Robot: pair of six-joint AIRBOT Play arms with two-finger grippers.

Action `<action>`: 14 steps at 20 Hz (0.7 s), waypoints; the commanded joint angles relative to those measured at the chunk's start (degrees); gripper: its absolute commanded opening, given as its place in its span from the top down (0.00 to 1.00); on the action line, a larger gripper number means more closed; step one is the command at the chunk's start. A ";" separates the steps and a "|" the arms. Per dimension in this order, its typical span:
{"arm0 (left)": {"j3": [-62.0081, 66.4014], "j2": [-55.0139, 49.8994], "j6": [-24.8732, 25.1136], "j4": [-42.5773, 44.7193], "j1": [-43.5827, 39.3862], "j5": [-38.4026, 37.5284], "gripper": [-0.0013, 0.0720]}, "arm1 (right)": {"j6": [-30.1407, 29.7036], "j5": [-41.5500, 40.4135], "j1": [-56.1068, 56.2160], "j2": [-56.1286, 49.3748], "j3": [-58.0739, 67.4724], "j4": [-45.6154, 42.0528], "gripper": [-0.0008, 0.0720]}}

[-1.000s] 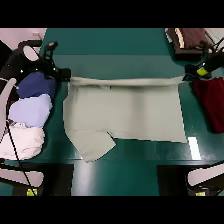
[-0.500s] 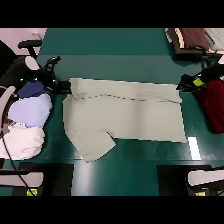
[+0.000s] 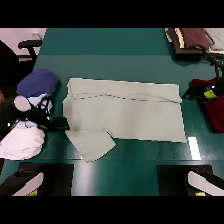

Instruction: Fold the shirts.

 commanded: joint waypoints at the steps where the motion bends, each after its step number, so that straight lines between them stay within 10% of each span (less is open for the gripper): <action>1: -9.35 3.65 -0.48 -6.78 0.00 2.45 0.18 | -0.15 -1.27 -0.02 4.57 -5.05 0.15 0.42; 9: -13.33 3.65 2.84 -12.92 -6.29 11.13 0.18 | -0.11 -1.11 -0.02 5.42 -6.38 0.17 0.42; 13: -12.72 3.65 2.89 -14.08 -7.21 11.02 0.96 | -0.17 0.81 -1.22 5.42 -6.43 0.04 0.42; 14: -11.82 3.65 2.89 -14.03 -7.21 10.38 0.95 | -0.17 2.19 -2.69 5.42 -6.64 -0.44 0.42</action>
